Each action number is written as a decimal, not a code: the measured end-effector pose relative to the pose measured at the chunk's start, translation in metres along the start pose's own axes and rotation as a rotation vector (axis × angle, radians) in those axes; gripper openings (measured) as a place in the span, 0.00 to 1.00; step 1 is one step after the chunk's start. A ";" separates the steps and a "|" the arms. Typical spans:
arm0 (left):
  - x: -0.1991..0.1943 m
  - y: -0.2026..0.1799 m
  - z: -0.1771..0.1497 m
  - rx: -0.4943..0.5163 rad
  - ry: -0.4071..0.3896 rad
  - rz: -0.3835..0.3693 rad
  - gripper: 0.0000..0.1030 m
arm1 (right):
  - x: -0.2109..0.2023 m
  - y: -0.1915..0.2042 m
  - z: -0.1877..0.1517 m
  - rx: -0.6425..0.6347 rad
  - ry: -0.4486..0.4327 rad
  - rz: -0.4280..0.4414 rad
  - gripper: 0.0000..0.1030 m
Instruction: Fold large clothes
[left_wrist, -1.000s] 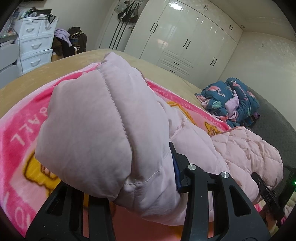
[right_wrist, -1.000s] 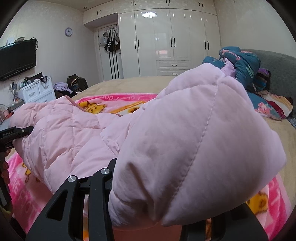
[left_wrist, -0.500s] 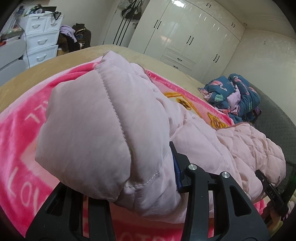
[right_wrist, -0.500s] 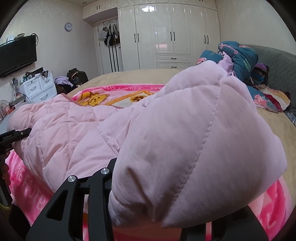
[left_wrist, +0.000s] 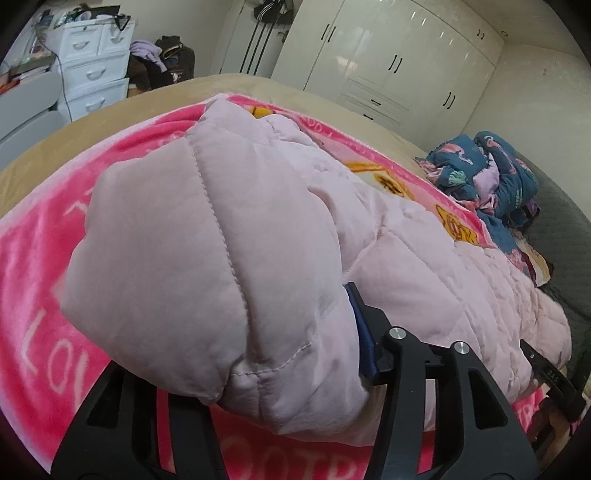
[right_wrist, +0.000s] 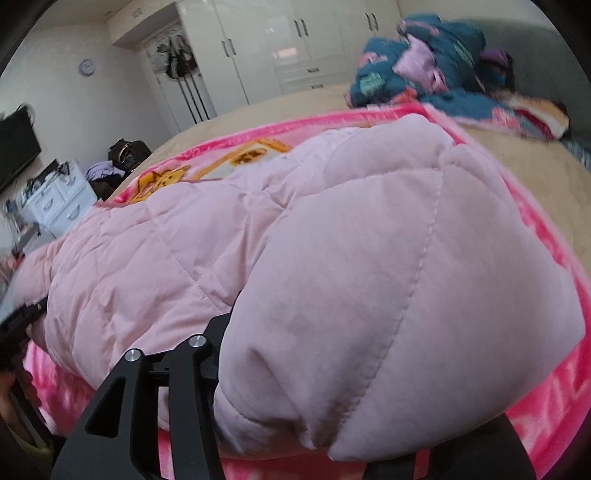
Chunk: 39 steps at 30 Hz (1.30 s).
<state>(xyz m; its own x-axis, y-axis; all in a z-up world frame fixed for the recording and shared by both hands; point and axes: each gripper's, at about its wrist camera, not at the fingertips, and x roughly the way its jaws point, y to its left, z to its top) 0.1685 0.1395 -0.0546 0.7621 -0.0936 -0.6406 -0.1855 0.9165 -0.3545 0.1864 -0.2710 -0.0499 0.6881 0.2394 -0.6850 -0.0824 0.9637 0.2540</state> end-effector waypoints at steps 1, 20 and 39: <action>0.001 0.000 0.000 0.000 0.003 0.004 0.45 | 0.004 -0.002 0.001 0.016 0.011 0.000 0.51; 0.008 0.009 -0.004 -0.048 0.045 0.044 0.72 | 0.006 -0.033 -0.007 0.200 0.115 0.042 0.93; -0.063 0.022 -0.020 -0.071 -0.048 0.143 0.91 | -0.063 -0.053 -0.027 0.097 0.054 -0.014 0.96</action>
<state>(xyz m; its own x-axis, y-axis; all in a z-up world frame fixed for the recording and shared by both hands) 0.1043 0.1576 -0.0354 0.7531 0.0564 -0.6555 -0.3365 0.8892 -0.3101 0.1274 -0.3345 -0.0389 0.6488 0.2347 -0.7238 -0.0014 0.9516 0.3073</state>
